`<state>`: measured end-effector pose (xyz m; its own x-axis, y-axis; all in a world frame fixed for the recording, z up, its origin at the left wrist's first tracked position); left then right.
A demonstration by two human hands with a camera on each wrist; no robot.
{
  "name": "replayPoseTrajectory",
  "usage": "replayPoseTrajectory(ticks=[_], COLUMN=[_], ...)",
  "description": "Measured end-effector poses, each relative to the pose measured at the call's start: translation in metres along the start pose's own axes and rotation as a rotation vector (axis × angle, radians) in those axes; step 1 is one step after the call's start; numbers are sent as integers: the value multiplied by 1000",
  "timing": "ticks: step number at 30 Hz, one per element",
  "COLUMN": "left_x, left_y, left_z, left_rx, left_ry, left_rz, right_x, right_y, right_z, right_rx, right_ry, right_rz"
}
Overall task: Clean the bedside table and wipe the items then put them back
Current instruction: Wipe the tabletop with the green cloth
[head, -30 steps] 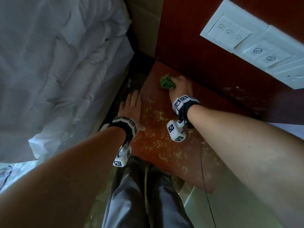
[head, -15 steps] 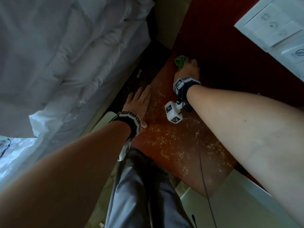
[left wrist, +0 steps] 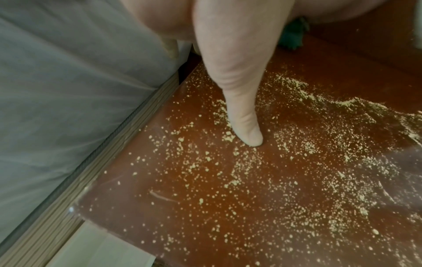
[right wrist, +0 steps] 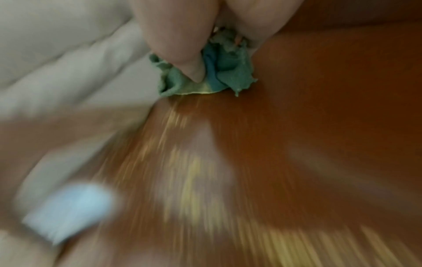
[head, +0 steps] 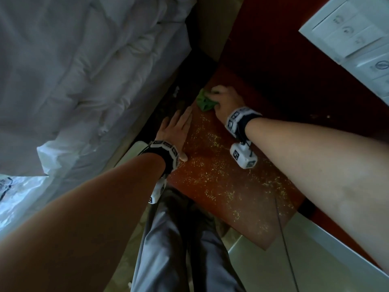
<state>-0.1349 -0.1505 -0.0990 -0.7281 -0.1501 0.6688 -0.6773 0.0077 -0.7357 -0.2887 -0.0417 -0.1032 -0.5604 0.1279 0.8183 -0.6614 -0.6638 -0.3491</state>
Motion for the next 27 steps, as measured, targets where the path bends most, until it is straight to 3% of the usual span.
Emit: replayPoseTrajectory(ticks=[4, 7, 9, 13, 15, 21, 27], left_x=[1, 2, 3, -1, -4, -27, -31], left_y=[-1, -1, -1, -3, -9, -28, -32], left_z=[-3, -4, -4, -1, 4, 14, 15], left_rx=[11, 15, 10, -2, 13, 20, 41], left_ry=[4, 8, 3, -11, -25, 30, 21], left_rz=[-1, -5, -7, -24, -54, -10, -5], right_x=[-37, -34, -18, 21, 26, 2, -31], right_y=[-39, -50, -49, -38, -28, -1, -19], right_z=[5, 9, 3, -26, -36, -6, 34], right_rx=[8, 36, -88, -332, -364, -256, 28], right_ry=[-23, 6, 157, 203, 149, 134, 10], right_rz=[177, 277, 172, -263, -294, -129, 61])
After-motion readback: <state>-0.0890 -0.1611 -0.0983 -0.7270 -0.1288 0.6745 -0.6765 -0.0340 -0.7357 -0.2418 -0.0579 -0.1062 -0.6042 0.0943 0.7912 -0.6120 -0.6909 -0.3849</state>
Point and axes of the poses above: each hand's wrist, its own y-axis towards the middle knuckle, its own x-axis out of the back of the hand, z = x × y, the point moved 5 cm from there along y, towards the middle knuckle, and after that the axes turned 2 degrees about -y, right-handed, at the moved point
